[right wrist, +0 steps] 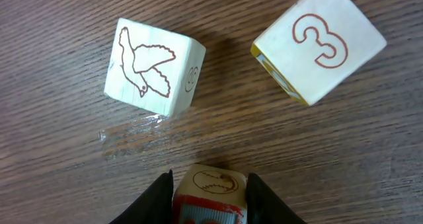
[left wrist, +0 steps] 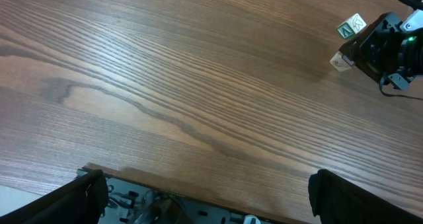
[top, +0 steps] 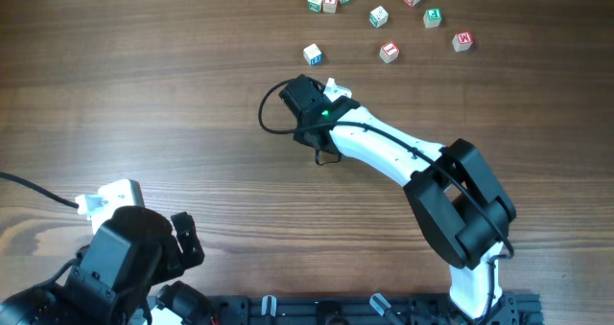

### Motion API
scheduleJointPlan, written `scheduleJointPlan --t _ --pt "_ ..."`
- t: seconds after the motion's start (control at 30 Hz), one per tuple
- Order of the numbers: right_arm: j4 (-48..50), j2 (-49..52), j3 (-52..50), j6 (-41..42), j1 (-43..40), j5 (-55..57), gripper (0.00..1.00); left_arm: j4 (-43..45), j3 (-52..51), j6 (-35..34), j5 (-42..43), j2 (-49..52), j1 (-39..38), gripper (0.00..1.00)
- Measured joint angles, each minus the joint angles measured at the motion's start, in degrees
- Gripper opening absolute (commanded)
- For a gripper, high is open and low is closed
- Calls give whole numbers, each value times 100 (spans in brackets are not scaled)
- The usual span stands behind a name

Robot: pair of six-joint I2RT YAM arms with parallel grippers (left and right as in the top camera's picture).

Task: Form a circle
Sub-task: 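Lower the 6 block beside the Z and 3 blocks and release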

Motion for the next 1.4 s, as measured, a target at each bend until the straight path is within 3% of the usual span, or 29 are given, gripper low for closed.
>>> scheduleJointPlan --t 0.53,0.67,0.97,1.13,1.3,1.4 --pt "203 0 -4 109 -184 2 36 0 0 0 0 0 0 100" --pt "212 0 -4 63 -184 2 49 0 0 -2 0 0 0 100" --pt "212 0 -4 -160 -184 -17 50 0 0 -2 0 0 0 100" --pt "210 0 -4 -164 -184 -197 49 0 0 -2 0 0 0 100" --pt "179 0 -4 -221 -184 -295 35 0 0 -2 0 0 0 100" --pt "166 0 -4 -243 -184 -302 34 0 0 0 0 0 0 100"
